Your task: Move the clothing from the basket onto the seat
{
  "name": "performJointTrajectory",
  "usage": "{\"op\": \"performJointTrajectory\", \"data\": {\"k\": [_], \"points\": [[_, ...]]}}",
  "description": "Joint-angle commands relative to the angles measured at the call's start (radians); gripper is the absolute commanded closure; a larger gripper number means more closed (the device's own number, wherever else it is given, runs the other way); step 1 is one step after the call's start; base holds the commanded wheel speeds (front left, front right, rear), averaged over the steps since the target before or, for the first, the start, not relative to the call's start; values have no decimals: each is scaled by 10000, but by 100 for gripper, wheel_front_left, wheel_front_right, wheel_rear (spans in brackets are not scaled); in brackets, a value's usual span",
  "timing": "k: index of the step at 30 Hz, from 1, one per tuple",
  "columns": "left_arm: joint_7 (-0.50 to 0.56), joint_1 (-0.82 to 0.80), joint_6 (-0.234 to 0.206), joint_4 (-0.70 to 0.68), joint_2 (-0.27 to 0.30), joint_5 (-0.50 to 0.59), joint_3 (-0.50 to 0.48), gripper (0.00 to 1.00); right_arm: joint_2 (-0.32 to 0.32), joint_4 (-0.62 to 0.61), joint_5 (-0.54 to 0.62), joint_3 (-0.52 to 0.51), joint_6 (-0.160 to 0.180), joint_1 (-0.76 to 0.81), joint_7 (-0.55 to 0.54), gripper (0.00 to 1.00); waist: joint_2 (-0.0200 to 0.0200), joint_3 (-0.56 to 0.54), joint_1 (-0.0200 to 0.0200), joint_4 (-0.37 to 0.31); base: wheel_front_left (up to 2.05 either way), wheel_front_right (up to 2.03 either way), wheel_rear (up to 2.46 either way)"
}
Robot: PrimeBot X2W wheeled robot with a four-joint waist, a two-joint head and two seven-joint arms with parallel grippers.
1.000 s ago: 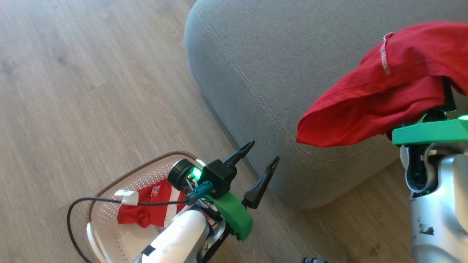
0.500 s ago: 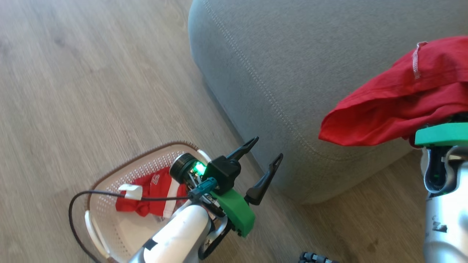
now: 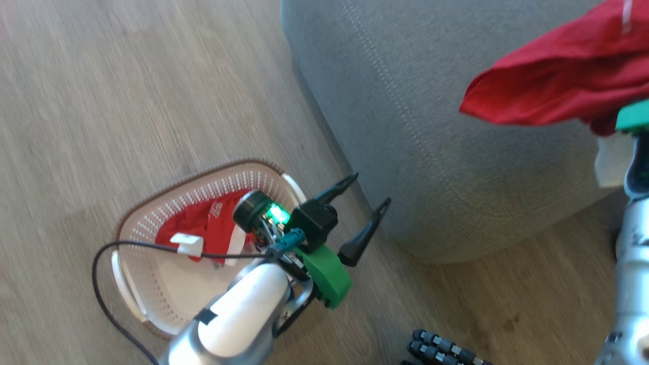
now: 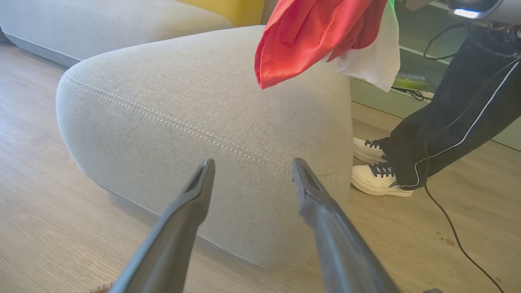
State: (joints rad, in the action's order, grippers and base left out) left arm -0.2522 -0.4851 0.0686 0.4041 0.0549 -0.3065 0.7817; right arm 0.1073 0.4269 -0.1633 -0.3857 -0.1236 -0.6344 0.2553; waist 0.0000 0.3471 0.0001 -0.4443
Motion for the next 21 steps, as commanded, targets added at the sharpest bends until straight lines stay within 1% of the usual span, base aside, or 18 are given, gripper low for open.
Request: {"op": "performJointTrajectory", "data": {"k": [1, 2, 3, 6, 9, 12, 17, 21], "points": [[-90, -369, 28, -253, 38, 101, -239, 0, 271, -218, -45, 157, -71, -535, 65, 100, 0, 357, -1, 121, 0, 0, 0], [-77, -439, 21, -241, 85, 123, -252, 0, 380, -59, -52, 185, -71, -750, 65, 100, 0, 495, -1, 133, 0, 0, 0], [-10, -565, 45, -241, 190, 182, -217, 0, 634, 337, -158, 108, -71, -1221, 65, 100, 0, 751, -1, 173, 0, 0, 0], [192, -764, 209, -365, 314, 269, 49, 0, 1112, 1094, -332, -195, -71, -1981, 65, 100, 0, 1126, -1, 297, 0, 0, 0], [370, -1007, 324, -584, 353, 311, 286, 0, 1753, 1680, -325, -363, -71, -2662, 65, 100, 0, 1503, -1, 540, 0, 0, 0], [498, -1127, 329, -776, 411, 328, 344, 0, 2240, 2168, -262, -513, -71, -3294, 65, 100, 0, 1800, -1, 662, 0, 0, 0], [652, -1196, 321, -1022, 551, 461, 517, 0, 2748, 2785, -221, -942, -71, -4210, 65, 100, 0, 2144, -1, 828, 0, 0, 0], [722, -1218, 261, -1187, 583, 471, 583, 0, 3064, 3256, -78, -1116, -71, -4469, 65, 100, 0, 2344, -1, 1052, 0, 0, 0]]}}
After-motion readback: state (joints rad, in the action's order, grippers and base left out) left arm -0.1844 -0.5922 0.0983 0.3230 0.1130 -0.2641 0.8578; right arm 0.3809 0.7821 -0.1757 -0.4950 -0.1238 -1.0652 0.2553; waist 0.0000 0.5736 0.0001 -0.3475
